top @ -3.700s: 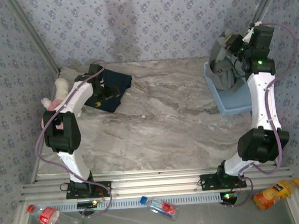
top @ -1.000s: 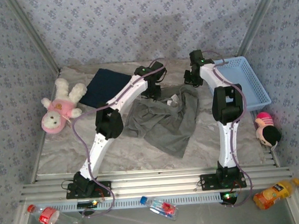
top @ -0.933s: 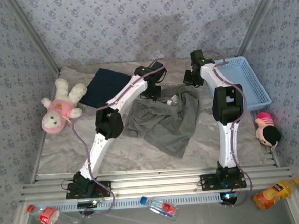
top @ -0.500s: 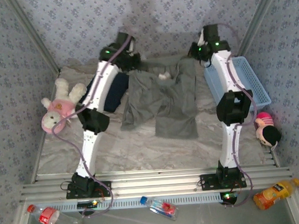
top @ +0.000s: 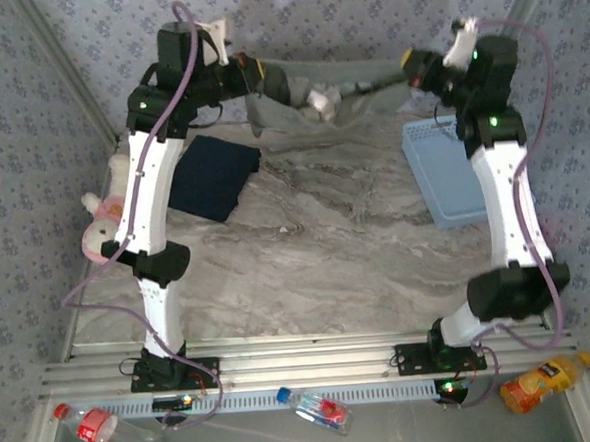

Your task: Fold and stack the mixed laundry pile

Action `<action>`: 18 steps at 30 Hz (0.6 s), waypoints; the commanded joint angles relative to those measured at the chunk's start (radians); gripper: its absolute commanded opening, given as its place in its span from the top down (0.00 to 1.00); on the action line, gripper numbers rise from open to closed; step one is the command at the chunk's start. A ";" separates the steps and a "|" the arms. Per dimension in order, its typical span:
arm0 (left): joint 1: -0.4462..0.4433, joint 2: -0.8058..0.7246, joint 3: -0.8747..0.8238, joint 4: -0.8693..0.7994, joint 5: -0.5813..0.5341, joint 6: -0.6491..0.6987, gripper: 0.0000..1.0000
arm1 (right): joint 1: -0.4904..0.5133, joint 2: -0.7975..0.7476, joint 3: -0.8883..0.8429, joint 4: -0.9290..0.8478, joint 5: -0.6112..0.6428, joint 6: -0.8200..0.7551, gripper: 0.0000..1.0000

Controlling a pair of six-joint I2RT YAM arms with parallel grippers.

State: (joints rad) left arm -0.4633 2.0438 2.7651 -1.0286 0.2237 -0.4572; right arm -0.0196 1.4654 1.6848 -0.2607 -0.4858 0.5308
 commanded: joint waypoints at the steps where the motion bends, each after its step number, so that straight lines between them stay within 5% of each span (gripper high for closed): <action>1: -0.067 -0.027 -0.239 -0.165 -0.135 0.099 1.00 | -0.014 -0.134 -0.268 0.014 0.026 -0.031 1.00; 7: -0.121 -0.281 -0.999 0.078 -0.214 -0.059 0.95 | -0.016 -0.312 -0.678 -0.182 -0.029 -0.052 1.00; 11: -0.153 -0.410 -1.418 0.162 -0.224 -0.210 0.74 | -0.010 -0.394 -0.845 -0.427 -0.067 -0.166 0.90; 13: -0.188 -0.449 -1.518 0.183 -0.204 -0.257 0.39 | -0.017 -0.480 -0.904 -0.486 0.010 -0.164 0.65; 14: -0.205 -0.455 -1.528 0.181 -0.208 -0.269 0.30 | -0.018 -0.515 -0.904 -0.514 0.067 -0.174 0.51; 18: -0.236 -0.426 -1.449 0.181 -0.219 -0.275 0.23 | -0.023 -0.583 -0.851 -0.521 0.193 -0.195 0.44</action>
State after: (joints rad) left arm -0.6884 1.6501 1.2377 -0.9123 0.0319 -0.6834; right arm -0.0353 0.9119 0.7795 -0.7410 -0.4011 0.3790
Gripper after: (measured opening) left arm 0.766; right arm 0.558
